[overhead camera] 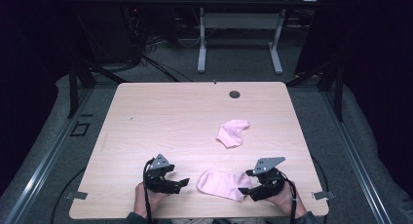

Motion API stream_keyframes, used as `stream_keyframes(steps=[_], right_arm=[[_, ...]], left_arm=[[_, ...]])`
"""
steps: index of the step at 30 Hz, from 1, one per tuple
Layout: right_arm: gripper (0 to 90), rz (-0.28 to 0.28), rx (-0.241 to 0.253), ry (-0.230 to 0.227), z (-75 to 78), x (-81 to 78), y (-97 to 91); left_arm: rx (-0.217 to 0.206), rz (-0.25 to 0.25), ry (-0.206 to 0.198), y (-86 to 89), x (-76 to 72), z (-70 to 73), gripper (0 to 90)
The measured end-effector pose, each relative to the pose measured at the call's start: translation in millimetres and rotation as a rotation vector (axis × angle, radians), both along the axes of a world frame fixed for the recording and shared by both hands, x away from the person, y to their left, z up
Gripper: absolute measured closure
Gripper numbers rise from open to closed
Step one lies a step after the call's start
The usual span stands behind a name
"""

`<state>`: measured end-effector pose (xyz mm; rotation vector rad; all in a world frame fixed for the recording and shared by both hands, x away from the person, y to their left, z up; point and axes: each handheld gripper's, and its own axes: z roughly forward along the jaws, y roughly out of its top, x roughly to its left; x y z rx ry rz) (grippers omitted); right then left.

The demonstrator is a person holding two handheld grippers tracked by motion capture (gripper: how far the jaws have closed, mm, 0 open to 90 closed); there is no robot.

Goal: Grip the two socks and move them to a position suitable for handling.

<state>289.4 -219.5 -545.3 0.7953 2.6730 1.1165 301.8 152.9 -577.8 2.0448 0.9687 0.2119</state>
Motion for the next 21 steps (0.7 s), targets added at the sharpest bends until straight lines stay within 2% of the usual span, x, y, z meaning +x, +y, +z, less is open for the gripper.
stream_keyframes(steps=[4, 6, 7, 9, 10, 11, 12, 13, 14, 17, 18, 19, 20, 21], right_arm=[[18.5, -0.099, 0.009, -0.017, 5.7, 26.5, 0.1], [16.9, -0.124, 0.005, -0.036, 10.2, 41.3, 1.3], [16.9, -0.124, 0.005, -0.036, 10.2, 41.3, 1.3], [16.3, -0.161, 0.008, -0.058, 14.1, 56.5, 4.9], [16.8, -0.182, 0.002, -0.071, 16.8, 71.7, 9.9], [16.8, -0.182, 0.002, -0.071, 16.8, 71.7, 9.9], [17.8, -0.197, -0.017, -0.081, 19.1, 85.9, 15.9], [17.8, -0.197, -0.017, -0.081, 19.1, 85.9, 15.9], [19.8, -0.186, -0.025, -0.093, 21.8, 98.1, 22.9], [22.5, -0.181, -0.073, -0.116, 22.0, 115.4, 38.3], [23.2, -0.179, -0.083, -0.108, 20.9, 122.7, 42.6], [23.2, -0.179, -0.083, -0.108, 20.9, 122.7, 42.6], [24.6, -0.196, -0.11, -0.112, 16.6, 138.4, 48.4], [25.1, -0.208, -0.111, -0.101, 13.7, 146.8, 49.9]], left_arm=[[0.035, 0.028, -0.01, 5.0, 0.6, -3.9, 11.9], [0.047, 0.032, -0.012, 6.3, 1.1, -5.1, 10.1], [0.058, 0.04, -0.013, 7.1, 1.3, -6.4, 10.1], [0.068, 0.047, -0.016, 8.9, 1.7, -8.6, 7.2], [0.086, 0.062, -0.019, 9.4, 1.5, -10.9, 5.5], [0.086, 0.062, -0.019, 9.4, 1.5, -10.9, 4.8], [0.107, 0.068, -0.035, 9.9, 1.4, -11.7, 4.5], [0.107, 0.068, -0.035, 9.9, 1.4, -11.7, 3.8], [0.115, 0.07, -0.036, 10.0, 2.3, -11.9, 3.0], [0.141, 0.076, -0.046, 9.0, 2.9, -12.6, 2.2], [0.147, 0.074, -0.046, 9.2, 3.0, -12.5, 1.9], [0.147, 0.074, -0.046, 9.2, 3.0, -12.5, 1.9], [0.155, 0.073, -0.048, 9.7, 3.4, -12.4, 1.8], [0.16, 0.075, -0.053, 10.2, 3.6, -12.7, 1.8]])
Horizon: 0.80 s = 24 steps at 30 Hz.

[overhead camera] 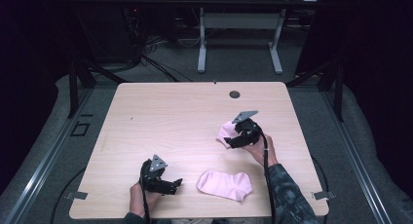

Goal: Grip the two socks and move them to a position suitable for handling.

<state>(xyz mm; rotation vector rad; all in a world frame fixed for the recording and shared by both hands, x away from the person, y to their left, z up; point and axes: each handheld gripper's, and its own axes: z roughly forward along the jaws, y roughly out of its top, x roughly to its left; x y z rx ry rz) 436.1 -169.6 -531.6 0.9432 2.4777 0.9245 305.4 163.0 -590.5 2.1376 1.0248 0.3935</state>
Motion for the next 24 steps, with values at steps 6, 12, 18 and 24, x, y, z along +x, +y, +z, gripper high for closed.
stream_keyframes(steps=[6, 12, 18, 24], right_arm=[[31.6, -0.055, -0.025, 0.062, -17.5, 30.7, 4.2], [59.0, -0.101, 0.005, 0.125, -35.7, 39.8, 1.7], [86.0, -0.109, 0.069, 0.126, -38.6, 34.8, -2.5], [86.3, -0.015, 0.157, 0.1, -10.9, 1.8, 2.1]], left_arm=[[0.016, 0.008, -0.011, 3.6, 0.0, -1.1, 2.0], [0.03, 0.024, -0.024, 2.1, -0.1, -2.1, 1.8], [0.03, 0.027, -0.025, 2.1, 0.1, -2.1, 1.8], [0.036, 0.023, -0.017, 2.6, 0.4, -1.5, 1.5]])
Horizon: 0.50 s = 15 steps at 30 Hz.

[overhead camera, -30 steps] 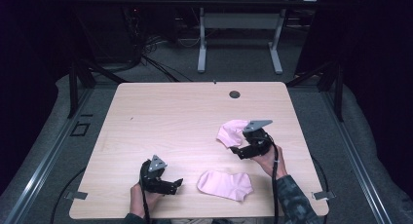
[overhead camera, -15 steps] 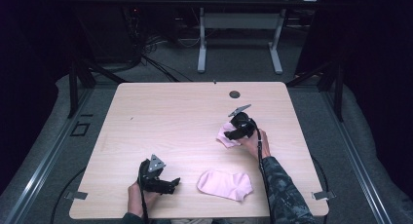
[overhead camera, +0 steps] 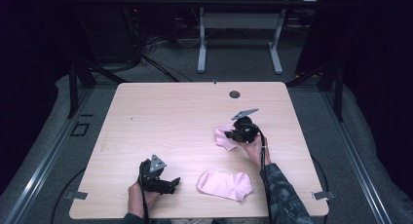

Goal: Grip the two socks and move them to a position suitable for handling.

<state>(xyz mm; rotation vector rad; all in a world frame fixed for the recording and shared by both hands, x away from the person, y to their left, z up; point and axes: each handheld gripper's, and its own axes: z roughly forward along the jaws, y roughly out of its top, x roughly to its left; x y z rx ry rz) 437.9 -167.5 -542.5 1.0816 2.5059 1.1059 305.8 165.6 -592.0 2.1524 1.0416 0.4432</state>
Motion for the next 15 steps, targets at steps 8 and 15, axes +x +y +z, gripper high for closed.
stream_keyframes(steps=[8, 15], right_arm=[[84.8, 0.138, -0.031, 0.031, 2.4, -45.5, 14.9], [63.2, 0.12, -0.068, 0.085, -20.3, -39.1, 9.0]], left_arm=[[0.0, 0.002, -0.001, -0.2, 0.2, -0.1, 1.3], [0.002, 0.003, 0.001, -0.2, 0.3, -0.1, 1.1]])
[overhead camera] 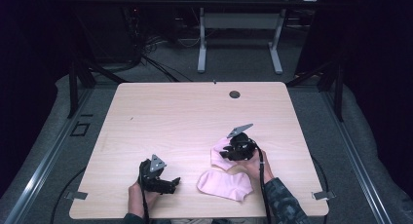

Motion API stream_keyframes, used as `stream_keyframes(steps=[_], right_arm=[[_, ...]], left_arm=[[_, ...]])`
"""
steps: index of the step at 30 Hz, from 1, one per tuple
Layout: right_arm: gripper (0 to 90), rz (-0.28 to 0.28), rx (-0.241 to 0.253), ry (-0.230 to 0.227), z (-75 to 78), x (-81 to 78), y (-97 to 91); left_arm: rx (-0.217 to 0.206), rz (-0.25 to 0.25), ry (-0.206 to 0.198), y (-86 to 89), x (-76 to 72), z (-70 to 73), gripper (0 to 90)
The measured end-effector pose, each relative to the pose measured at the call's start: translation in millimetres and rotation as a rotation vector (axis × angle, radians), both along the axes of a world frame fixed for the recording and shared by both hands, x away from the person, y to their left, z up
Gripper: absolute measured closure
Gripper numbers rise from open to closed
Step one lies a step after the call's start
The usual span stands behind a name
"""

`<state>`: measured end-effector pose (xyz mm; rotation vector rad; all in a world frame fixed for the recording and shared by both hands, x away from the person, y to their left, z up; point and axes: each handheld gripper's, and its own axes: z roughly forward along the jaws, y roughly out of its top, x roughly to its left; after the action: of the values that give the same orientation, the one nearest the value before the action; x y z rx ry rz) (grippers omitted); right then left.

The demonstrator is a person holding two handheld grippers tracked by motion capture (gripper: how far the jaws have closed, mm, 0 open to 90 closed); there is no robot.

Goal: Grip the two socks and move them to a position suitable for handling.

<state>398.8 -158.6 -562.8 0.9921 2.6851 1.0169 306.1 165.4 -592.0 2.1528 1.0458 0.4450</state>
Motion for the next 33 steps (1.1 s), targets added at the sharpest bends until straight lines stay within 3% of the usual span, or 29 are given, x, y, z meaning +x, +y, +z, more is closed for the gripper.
stream_keyframes(steps=[2, 6, 9, 10, 13, 22, 33], right_arm=[[59.7, 0.001, 0.007, -0.009, 0.5, -1.1, -1.5], [38.2, -0.022, 0.043, -0.074, 15.5, -10.6, -10.4], [31.0, -0.026, 0.039, -0.096, 20.9, -16.4, -14.1], [23.8, -0.02, 0.03, -0.101, 25.5, -23.2, -18.7], [17.5, -0.017, 0.038, -0.123, 27.8, -36.6, -24.4], [15.7, -0.036, 0.032, -0.169, 30.9, -71.8, -46.8], [14.2, -0.069, 0.022, -0.18, 23.1, -103.4, -70.8]], left_arm=[[0.001, 0.0, 0.0, 0.0, 0.1, 0.0, 1.1], [0.002, -0.001, -0.001, 0.0, 0.4, 0.0, 0.8], [0.001, -0.001, -0.001, -0.1, 0.5, 0.0, 0.8], [0.003, -0.002, -0.001, 0.1, 0.5, 0.0, 0.7], [0.001, 0.003, -0.007, -0.3, 0.5, -0.5, 0.5], [0.0, -0.001, 0.002, 0.0, 0.5, 0.0, 0.5], [0.001, 0.0, 0.0, -0.1, 0.7, 0.0, 0.4]])
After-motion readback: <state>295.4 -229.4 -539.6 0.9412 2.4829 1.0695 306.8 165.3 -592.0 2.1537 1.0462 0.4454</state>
